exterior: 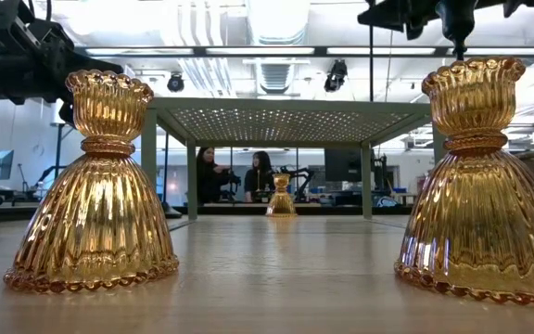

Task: Pick & Place candle stick holders
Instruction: Put the top right large black candle holder on the shelf

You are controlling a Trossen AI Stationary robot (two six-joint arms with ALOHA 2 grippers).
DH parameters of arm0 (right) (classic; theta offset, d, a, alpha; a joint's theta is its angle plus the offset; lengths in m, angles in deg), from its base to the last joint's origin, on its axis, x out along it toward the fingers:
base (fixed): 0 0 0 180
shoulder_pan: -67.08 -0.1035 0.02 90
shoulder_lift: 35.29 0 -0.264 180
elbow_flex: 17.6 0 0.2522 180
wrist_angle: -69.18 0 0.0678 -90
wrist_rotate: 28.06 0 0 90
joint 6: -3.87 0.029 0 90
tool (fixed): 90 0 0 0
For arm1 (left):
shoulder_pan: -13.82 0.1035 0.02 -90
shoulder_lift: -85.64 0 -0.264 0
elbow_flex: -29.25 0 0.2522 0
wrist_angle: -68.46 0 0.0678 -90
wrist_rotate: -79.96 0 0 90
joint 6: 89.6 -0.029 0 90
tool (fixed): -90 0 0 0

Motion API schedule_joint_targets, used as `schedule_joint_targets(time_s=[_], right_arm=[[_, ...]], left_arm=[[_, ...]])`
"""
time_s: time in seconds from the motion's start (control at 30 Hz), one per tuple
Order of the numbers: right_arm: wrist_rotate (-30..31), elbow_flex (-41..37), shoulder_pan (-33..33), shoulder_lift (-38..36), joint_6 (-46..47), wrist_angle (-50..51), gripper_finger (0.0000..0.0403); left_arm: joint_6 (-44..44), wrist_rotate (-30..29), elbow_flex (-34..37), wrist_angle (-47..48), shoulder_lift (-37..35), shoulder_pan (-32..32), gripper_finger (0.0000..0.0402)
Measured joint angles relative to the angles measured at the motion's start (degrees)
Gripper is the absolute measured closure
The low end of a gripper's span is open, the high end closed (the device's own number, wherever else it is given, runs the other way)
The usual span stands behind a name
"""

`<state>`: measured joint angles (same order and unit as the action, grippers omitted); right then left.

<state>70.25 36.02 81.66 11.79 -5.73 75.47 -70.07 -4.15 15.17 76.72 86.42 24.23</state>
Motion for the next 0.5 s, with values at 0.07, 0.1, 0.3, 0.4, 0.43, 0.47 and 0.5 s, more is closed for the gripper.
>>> schedule_joint_targets(time_s=[0.07, 0.1, 0.3, 0.4, 0.43, 0.47, 0.5], right_arm=[[0.00, 0.00, -1.20, 0.03, 1.93, -0.33, 0.0392], [-0.01, 0.02, -1.48, 0.01, 2.48, -0.86, 0.0392], [-1.57, 1.79, -1.67, 0.46, 7.62, -1.98, 0.0392], [-2.41, 1.92, -1.67, 2.10, 9.48, -1.76, 0.0392], [-2.40, 1.92, -1.67, 2.82, 9.81, -1.69, 0.0392], [-2.40, 1.92, -1.64, 3.53, 9.92, -1.70, 0.0392], [-2.38, 1.92, -1.56, 4.22, 9.94, -1.75, 0.0392]], left_arm=[[0.00, 0.01, 0.00, 0.00, 0.00, -0.02, 0.0396], [0.00, 0.00, 0.00, -0.02, 0.00, 0.00, 0.0396], [0.00, -0.02, 0.00, -0.02, 0.00, 0.00, 0.0396], [0.00, -0.62, 0.00, -0.04, 0.00, 0.00, 0.0396], [0.00, -0.93, 0.00, -0.04, 0.00, -0.01, 0.0396], [0.00, -1.13, 0.00, -0.04, 0.00, -0.01, 0.0396], [0.00, -1.32, -0.02, -0.04, 0.00, 0.00, 0.0396]])
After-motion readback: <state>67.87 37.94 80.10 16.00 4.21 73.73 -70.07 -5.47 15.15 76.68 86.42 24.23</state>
